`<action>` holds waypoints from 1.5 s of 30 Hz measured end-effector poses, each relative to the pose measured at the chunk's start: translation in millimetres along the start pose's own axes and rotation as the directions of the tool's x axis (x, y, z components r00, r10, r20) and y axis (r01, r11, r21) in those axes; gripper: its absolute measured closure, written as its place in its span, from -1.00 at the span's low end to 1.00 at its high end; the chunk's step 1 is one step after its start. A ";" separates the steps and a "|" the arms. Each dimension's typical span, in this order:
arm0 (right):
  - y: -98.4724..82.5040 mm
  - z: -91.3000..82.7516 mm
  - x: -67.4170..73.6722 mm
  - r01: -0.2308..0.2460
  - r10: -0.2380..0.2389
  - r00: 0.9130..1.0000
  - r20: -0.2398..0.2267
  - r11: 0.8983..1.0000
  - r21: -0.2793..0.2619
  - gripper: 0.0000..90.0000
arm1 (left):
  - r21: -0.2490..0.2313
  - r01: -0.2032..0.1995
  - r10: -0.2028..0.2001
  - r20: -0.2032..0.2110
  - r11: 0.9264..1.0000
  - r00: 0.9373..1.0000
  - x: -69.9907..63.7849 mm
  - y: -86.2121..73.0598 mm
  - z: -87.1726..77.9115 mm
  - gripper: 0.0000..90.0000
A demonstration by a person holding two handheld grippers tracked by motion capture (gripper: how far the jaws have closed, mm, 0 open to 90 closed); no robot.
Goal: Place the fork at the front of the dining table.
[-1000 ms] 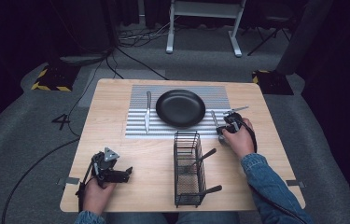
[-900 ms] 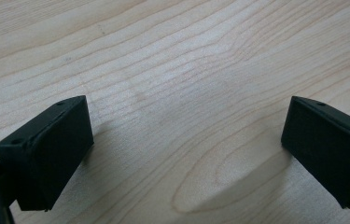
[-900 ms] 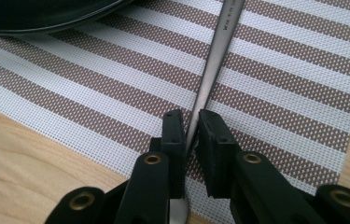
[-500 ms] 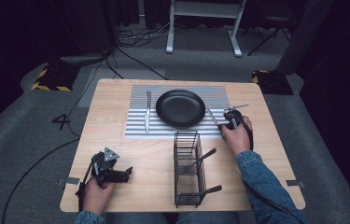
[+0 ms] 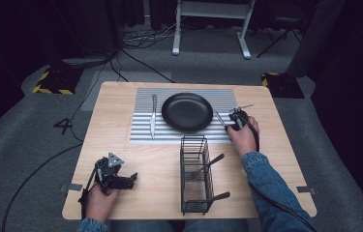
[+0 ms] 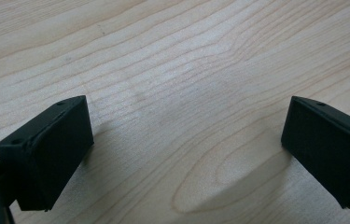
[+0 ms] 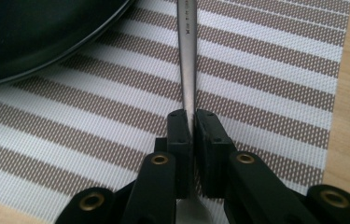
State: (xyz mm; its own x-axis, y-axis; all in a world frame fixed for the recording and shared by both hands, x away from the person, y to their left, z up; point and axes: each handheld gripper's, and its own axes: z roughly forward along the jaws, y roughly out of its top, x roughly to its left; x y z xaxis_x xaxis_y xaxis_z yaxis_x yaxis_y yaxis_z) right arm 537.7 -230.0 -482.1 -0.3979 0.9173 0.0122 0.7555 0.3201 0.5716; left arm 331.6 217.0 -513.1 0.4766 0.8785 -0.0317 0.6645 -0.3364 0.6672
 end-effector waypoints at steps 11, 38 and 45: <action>17.0 12.6 -12.6 -0.093 0.093 0.996 0.003 0.995 -0.017 0.90 | -0.001 -0.001 0.001 0.002 1.000 1.000 0.1 0.2 0.3 -0.95; -10.0 -43.2 -20.9 -0.034 0.016 0.993 -0.119 0.988 -0.152 0.18 | 0.004 -0.003 0.003 0.000 1.000 1.000 -0.1 0.9 0.5 -0.95; -28.9 -50.1 -18.1 -0.023 0.006 0.990 -0.144 0.993 -0.118 0.05 | 0.004 -0.004 0.004 0.000 1.000 1.000 0.0 1.0 0.5 -0.95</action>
State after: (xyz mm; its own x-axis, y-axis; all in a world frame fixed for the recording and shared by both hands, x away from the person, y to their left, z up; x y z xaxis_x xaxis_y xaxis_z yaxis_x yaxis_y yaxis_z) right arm 497.0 -267.7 -457.7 -0.4640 0.8757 0.1334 0.6981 0.2688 0.6637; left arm 332.4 216.5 -512.8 0.4788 0.8774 -0.0289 0.6653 -0.3412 0.6641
